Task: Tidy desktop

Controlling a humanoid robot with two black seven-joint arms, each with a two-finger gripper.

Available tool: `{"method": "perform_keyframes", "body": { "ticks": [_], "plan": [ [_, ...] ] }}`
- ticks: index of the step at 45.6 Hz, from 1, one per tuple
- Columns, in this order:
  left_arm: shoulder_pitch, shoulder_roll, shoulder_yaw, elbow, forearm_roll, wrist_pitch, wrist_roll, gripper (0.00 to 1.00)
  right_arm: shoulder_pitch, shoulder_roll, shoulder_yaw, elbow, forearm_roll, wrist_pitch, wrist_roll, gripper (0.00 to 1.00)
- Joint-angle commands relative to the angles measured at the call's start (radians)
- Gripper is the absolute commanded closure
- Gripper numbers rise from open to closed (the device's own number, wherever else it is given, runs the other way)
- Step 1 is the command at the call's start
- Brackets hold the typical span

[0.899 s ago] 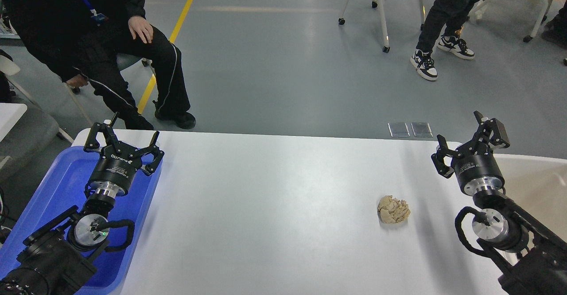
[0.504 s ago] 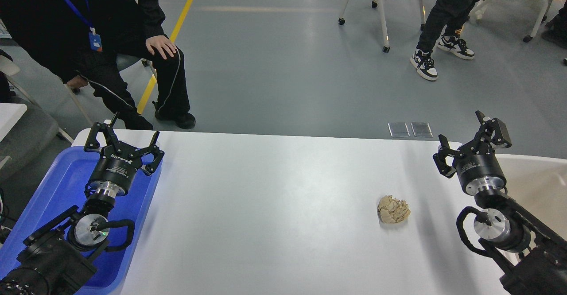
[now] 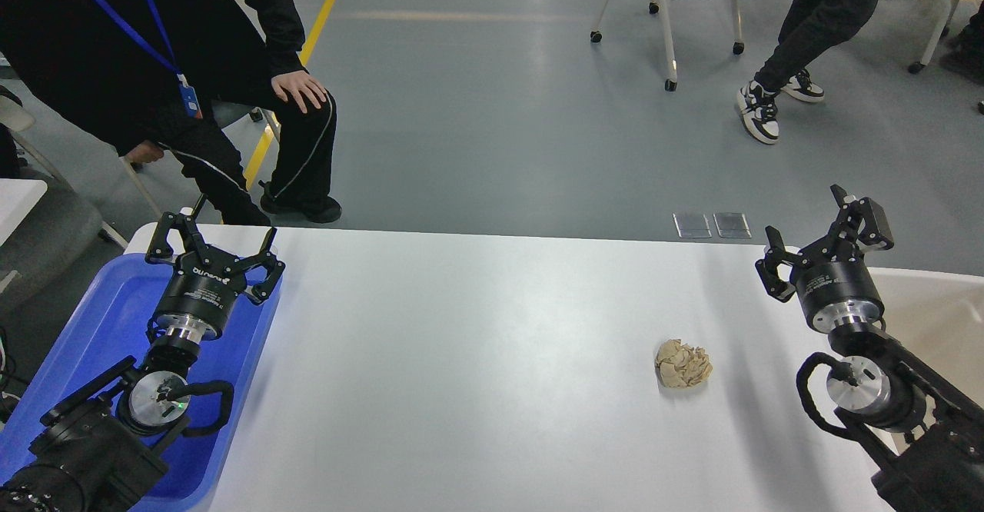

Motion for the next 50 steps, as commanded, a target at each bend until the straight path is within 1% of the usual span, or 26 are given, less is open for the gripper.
{"method": "perform_keyframes", "body": {
  "ticks": [1,10,18,34,50],
  "plan": [
    [0.001,0.0,-0.001,0.0,0.0,0.0,0.0,0.0,0.002,-0.01,0.002,0.002,0.0,0.0,0.002,0.0],
    [-0.001,0.0,0.001,0.0,0.0,0.0,0.0,0.0,0.005,-0.013,0.002,0.002,-0.001,0.0,0.002,0.0],
    [0.001,0.0,-0.001,0.0,0.0,0.0,0.0,0.0,0.0,-0.049,0.001,0.0,-0.001,0.0,0.002,0.0],
    [0.001,0.0,-0.001,0.0,0.0,0.002,0.0,0.0,-0.009,-0.056,-0.001,-0.013,-0.001,0.0,0.002,0.0],
    [0.001,0.0,0.001,0.0,0.001,-0.002,0.0,0.0,0.002,-0.06,0.002,-0.064,-0.001,0.0,0.002,0.0]
  ]
}}
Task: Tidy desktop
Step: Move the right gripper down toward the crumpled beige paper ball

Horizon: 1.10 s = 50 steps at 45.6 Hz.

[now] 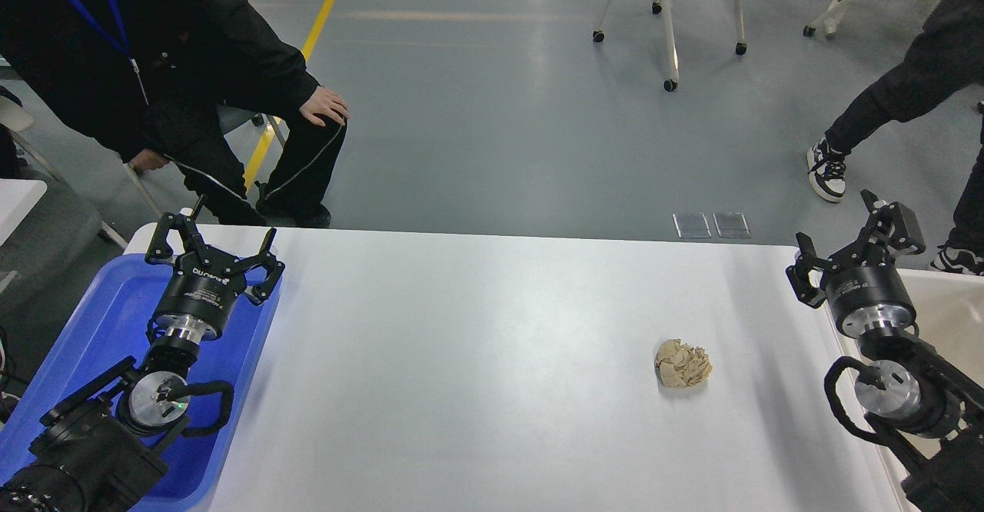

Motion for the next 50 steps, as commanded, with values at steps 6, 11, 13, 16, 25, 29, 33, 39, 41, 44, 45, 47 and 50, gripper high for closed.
{"method": "perform_keyframes", "body": {
  "ticks": [6,11,13,16,25,29,33,39,41,44,45,47,50],
  "plan": [
    [-0.001,0.0,0.001,0.0,0.001,-0.003,0.0,0.0,0.015,-0.008,0.007,-0.047,0.001,-0.001,-0.002,0.0],
    [-0.001,0.0,0.001,0.0,0.001,-0.003,0.0,0.0,0.02,-0.012,-0.013,-0.04,0.003,-0.001,-0.026,0.0],
    [-0.001,0.0,0.001,0.0,0.001,-0.003,0.0,0.0,0.021,-0.02,-0.013,-0.027,0.014,0.0,-0.063,0.0],
    [0.0,0.0,0.0,0.0,-0.001,-0.003,0.0,0.0,0.023,-0.049,-0.013,0.012,0.012,0.0,-0.132,0.0],
    [0.0,0.0,0.0,0.0,0.001,-0.003,0.0,0.0,0.09,-0.162,-0.174,0.136,-0.15,0.002,-0.152,0.0],
    [0.0,0.0,0.0,0.0,-0.001,-0.003,0.0,0.0,0.142,-0.205,-0.287,0.171,-0.291,0.002,-0.15,0.0],
    [0.0,0.0,0.0,0.0,0.001,-0.003,0.0,0.0,0.199,-0.25,-0.387,0.196,-0.471,-0.001,-0.137,0.0],
    [0.0,0.0,0.0,0.0,0.001,-0.003,0.0,0.0,0.247,-0.276,-0.505,0.202,-0.647,0.002,-0.135,0.0],
    [0.0,0.0,0.0,0.0,0.001,-0.003,0.0,0.0,0.263,-0.287,-0.553,0.21,-0.683,0.002,-0.135,0.0],
    [-0.001,0.0,0.0,0.0,0.001,-0.003,0.0,0.0,0.294,-0.29,-0.611,0.228,-0.69,0.0,-0.137,0.0],
    [-0.001,0.0,0.0,0.0,0.001,-0.003,0.0,0.0,0.302,-0.291,-0.623,0.231,-0.692,-0.001,-0.137,0.0],
    [-0.001,0.0,0.0,0.0,0.001,-0.003,0.0,0.0,0.311,-0.29,-0.63,0.231,-0.692,-0.003,-0.137,0.0],
    [-0.001,0.0,0.001,0.0,0.001,-0.003,0.0,0.0,0.32,-0.287,-0.639,0.234,-0.712,-0.001,-0.137,0.0]
  ]
}}
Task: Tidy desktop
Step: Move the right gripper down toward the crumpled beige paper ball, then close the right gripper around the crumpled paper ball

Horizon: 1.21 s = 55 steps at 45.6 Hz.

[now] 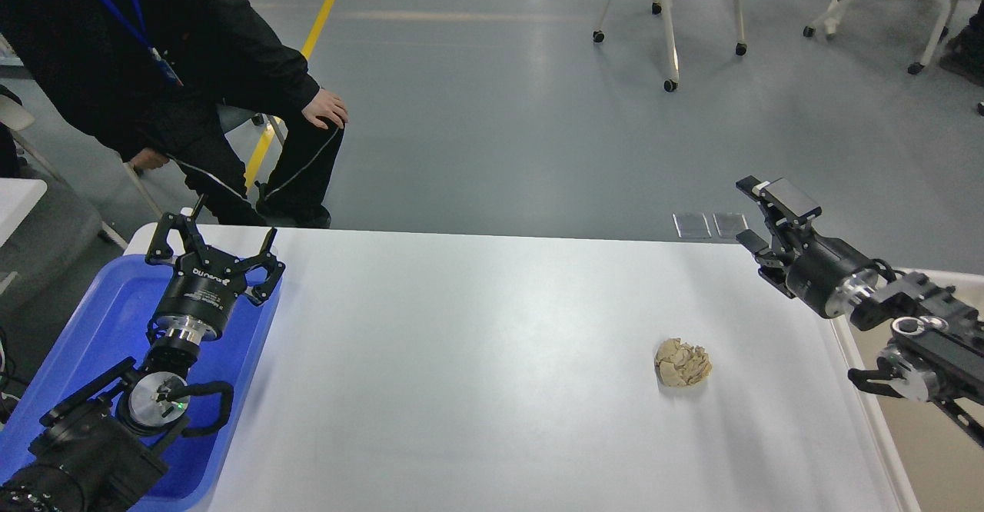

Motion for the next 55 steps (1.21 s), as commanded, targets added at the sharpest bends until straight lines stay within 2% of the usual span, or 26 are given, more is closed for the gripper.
{"method": "perform_keyframes", "body": {
  "ticks": [1,16,28,35,40,46,52,55],
  "plan": [
    [0.0,0.0,0.002,0.0,0.0,0.0,0.0,0.0,0.082,-0.028,-0.144,0.039,-0.151,0.0,0.0,0.0],
    [0.0,0.0,0.0,0.0,0.0,0.0,0.0,0.0,0.23,-0.022,-0.402,-0.008,-0.666,-0.009,-0.002,0.0],
    [-0.001,0.0,0.0,0.0,0.0,0.0,0.0,0.0,0.217,0.027,-0.5,-0.031,-0.711,-0.011,-0.007,0.0],
    [-0.001,0.0,0.001,0.0,0.0,0.0,0.0,0.0,0.217,0.099,-0.554,-0.105,-0.715,-0.021,-0.037,0.01],
    [-0.001,0.0,0.0,0.0,0.0,0.0,0.0,0.0,0.214,0.128,-0.595,-0.163,-0.724,-0.109,-0.037,0.01],
    [-0.001,0.0,0.0,0.0,0.0,0.0,0.0,0.0,0.221,0.231,-0.731,-0.269,-0.764,-0.231,-0.043,0.01],
    [-0.001,0.0,0.001,0.0,0.0,0.0,0.0,0.0,0.218,0.28,-0.839,-0.344,-0.761,-0.307,-0.045,0.01],
    [-0.001,0.0,0.002,0.0,0.0,-0.001,0.0,0.0,0.212,0.314,-0.856,-0.399,-0.76,-0.328,-0.066,0.01]
  ]
}}
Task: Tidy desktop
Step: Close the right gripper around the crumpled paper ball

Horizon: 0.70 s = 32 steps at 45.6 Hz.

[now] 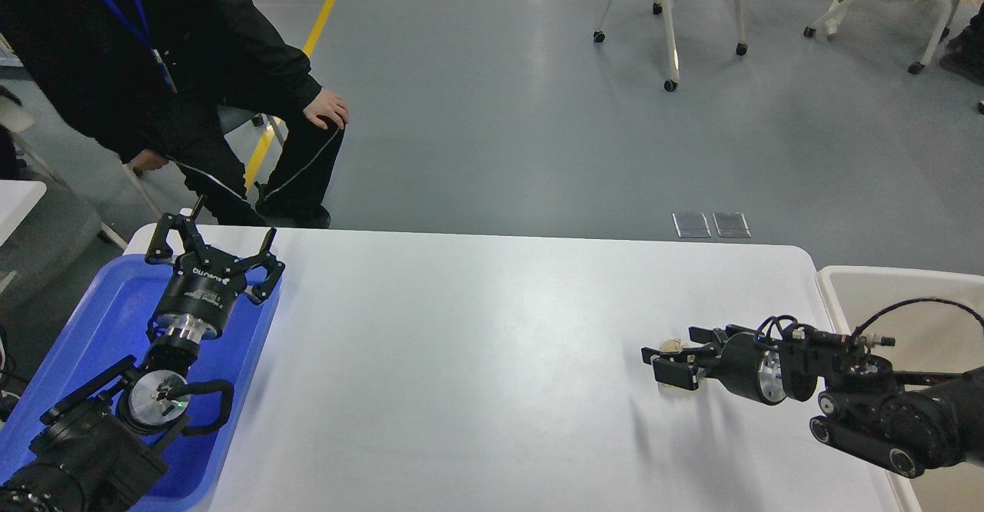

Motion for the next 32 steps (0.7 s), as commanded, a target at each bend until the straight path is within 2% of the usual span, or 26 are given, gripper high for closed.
{"method": "perform_keyframes", "body": {
  "ticks": [1,11,32],
  "plan": [
    [0.0,0.0,-0.001,0.0,0.0,-0.001,0.0,0.0,-0.007,0.121,-0.146,-0.172,-0.015,-0.132,-0.032,0.01],
    [0.0,0.0,0.001,0.0,0.0,-0.001,0.0,0.0,-0.01,0.142,-0.146,-0.246,-0.004,-0.161,-0.037,0.01],
    [0.0,0.0,0.001,0.0,0.0,-0.001,0.0,0.0,-0.074,0.144,-0.192,-0.249,-0.001,-0.172,-0.032,0.0]
  ]
}}
